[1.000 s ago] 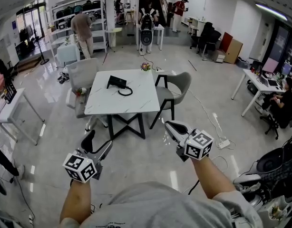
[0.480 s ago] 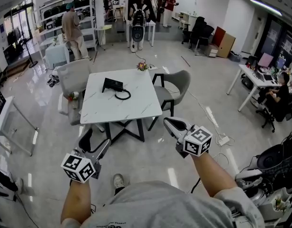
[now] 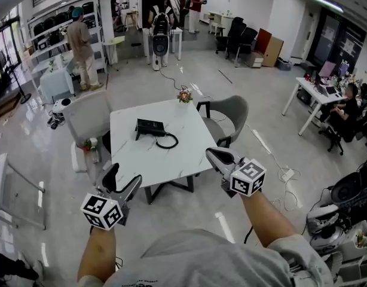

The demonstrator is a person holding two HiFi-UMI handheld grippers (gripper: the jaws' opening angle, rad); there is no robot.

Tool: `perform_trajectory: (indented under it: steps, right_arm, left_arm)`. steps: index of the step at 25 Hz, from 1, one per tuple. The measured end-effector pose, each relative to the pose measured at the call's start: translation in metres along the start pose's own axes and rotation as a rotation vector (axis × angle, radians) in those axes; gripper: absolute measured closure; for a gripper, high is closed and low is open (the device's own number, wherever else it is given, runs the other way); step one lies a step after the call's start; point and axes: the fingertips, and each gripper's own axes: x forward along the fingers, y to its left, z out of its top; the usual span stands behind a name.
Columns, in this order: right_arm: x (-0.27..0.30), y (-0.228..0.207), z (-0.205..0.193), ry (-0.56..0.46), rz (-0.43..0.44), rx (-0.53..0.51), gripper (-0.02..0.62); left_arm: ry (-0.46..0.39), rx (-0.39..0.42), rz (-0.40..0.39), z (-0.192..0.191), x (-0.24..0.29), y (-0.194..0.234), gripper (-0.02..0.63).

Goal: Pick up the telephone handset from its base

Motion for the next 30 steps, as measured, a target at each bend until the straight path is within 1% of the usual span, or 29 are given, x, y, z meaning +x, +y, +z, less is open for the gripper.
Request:
perform_trajectory:
  steps: [3, 6, 10, 14, 17, 21, 27, 30]
  right_arm:
    - [0.039, -0.006, 0.004, 0.004, -0.026, -0.001, 0.592]
    - [0.066, -0.014, 0.003, 0.017, -0.043, -0.002, 0.592]
    - [0.092, -0.034, -0.004, 0.036, -0.056, 0.005, 0.592]
    - [0.114, -0.056, -0.012, 0.044, -0.053, 0.025, 0.592]
    - [0.129, -0.081, -0.018, 0.047, -0.029, 0.036, 0.592]
    - [0.150, -0.131, -0.024, 0.031, 0.017, 0.068, 0.592]
    - [0.193, -0.216, -0.035, 0.046, 0.132, 0.100, 0.592]
    - [0.212, -0.248, -0.043, 0.070, 0.207, 0.090, 0.592]
  left_arm:
    - [0.002, -0.008, -0.019, 0.005, 0.013, 0.043, 0.187]
    - [0.004, -0.020, -0.028, 0.004, 0.025, 0.075, 0.187]
    - [0.011, -0.040, -0.027, -0.002, 0.045, 0.104, 0.187]
    - [0.034, -0.048, -0.019, -0.008, 0.064, 0.122, 0.187]
    - [0.047, -0.043, -0.004, -0.010, 0.088, 0.126, 0.187]
    - [0.064, -0.021, 0.032, -0.010, 0.131, 0.128, 0.187]
    - [0.081, -0.018, 0.139, -0.019, 0.211, 0.142, 0.187]
    - [0.100, -0.020, 0.194, -0.031, 0.250, 0.149, 0.187]
